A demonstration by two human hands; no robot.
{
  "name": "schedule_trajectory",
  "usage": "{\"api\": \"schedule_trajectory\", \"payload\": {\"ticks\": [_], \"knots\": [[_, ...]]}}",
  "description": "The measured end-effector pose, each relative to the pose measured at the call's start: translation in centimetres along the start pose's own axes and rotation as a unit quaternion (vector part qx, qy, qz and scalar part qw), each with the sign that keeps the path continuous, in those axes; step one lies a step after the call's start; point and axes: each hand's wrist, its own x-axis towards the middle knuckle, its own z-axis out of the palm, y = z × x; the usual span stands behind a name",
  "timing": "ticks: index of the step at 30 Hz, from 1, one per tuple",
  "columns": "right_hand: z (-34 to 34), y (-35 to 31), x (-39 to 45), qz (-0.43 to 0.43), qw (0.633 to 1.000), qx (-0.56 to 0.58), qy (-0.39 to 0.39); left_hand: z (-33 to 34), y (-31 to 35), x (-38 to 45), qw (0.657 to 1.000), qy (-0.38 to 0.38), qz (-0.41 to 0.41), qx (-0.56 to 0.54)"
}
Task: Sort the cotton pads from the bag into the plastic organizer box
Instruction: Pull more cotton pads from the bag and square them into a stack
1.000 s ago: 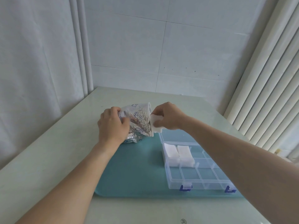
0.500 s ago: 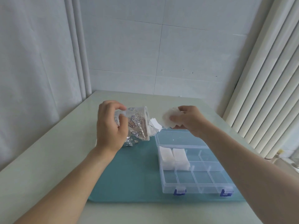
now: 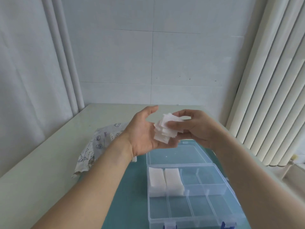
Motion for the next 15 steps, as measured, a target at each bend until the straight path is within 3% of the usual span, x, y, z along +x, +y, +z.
{"api": "schedule_trajectory", "payload": {"ticks": [6,11,15], "knots": [[0.2,0.1,1.6,-0.06,0.956,-0.268,0.104,0.4,-0.3,1.6,0.998,-0.03,0.033,0.054],[-0.2,-0.8,2.2,-0.051,0.954,-0.275,0.102,-0.6,0.3,1.8,0.995,-0.041,0.025,0.087],[-0.4,-1.3,2.0,-0.024,0.952,-0.295,0.082,-1.1,0.6,2.2,0.986,0.025,0.079,0.142]]}}
